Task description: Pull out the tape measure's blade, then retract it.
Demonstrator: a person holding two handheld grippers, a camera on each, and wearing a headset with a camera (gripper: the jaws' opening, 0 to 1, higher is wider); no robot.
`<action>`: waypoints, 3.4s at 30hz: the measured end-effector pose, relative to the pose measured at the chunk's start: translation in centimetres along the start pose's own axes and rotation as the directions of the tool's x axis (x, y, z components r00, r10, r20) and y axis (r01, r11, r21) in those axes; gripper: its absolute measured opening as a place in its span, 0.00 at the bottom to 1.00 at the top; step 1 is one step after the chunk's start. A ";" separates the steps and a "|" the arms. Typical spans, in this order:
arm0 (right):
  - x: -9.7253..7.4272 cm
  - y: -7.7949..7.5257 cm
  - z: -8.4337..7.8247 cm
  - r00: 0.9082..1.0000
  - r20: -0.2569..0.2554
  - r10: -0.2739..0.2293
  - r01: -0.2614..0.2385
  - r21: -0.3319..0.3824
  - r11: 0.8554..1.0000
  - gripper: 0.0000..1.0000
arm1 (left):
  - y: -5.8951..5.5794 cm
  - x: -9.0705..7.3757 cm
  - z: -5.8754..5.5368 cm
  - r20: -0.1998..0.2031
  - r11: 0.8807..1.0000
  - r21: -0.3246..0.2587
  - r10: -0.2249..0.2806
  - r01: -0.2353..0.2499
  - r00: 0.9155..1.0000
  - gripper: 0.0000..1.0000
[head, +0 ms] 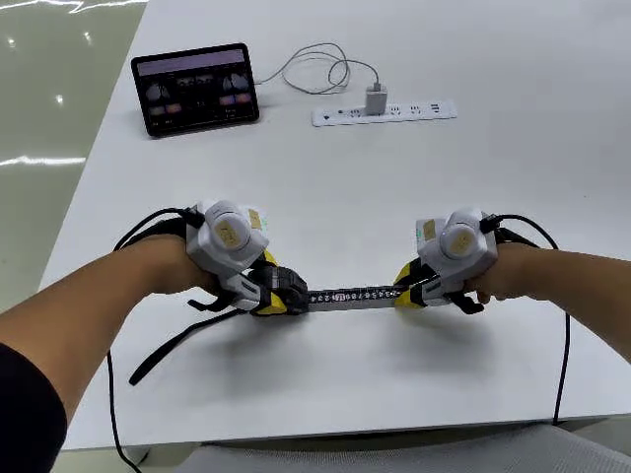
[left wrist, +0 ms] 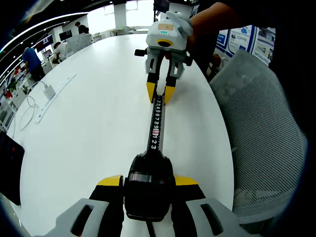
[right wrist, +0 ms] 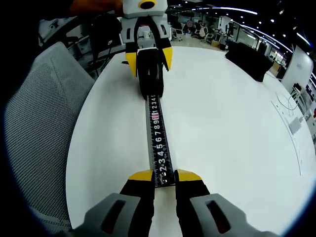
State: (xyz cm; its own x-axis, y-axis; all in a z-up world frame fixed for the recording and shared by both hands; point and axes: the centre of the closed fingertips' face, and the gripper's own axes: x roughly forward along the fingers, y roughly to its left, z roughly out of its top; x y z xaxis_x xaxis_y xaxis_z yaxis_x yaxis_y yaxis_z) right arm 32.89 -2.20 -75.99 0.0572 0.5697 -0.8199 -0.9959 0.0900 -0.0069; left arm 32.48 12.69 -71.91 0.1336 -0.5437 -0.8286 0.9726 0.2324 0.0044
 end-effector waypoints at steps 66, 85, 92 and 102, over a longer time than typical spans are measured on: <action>-3.6 -0.2 -4.1 0.999 -0.021 -0.028 0.030 0.052 0.998 0.11 | -0.1 -0.1 0.1 0.011 1.000 -0.004 0.006 -0.006 1.000 0.33; -4.5 -0.2 -5.0 0.999 -0.033 -0.036 0.038 0.068 0.997 0.11 | 0.0 0.0 0.0 0.014 1.000 -0.005 0.009 -0.009 1.000 0.33; -4.7 -0.3 -5.4 0.999 -0.037 -0.037 0.039 0.071 0.997 0.11 | 0.0 0.0 0.0 0.014 1.000 -0.005 0.009 -0.009 1.000 0.33; -4.9 -0.4 -5.9 0.998 -0.044 -0.035 0.038 0.067 0.997 0.11 | 0.0 -0.1 0.0 0.015 1.000 -0.006 0.010 -0.010 1.000 0.33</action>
State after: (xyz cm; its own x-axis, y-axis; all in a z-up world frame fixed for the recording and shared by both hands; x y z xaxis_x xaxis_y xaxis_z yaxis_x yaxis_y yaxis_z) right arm 32.57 -9.81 -75.36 0.0890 0.5293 -0.8437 -0.9861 0.1664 0.0004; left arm 32.42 12.74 -71.90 0.1458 -0.5535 -0.8200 0.9701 0.2427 0.0087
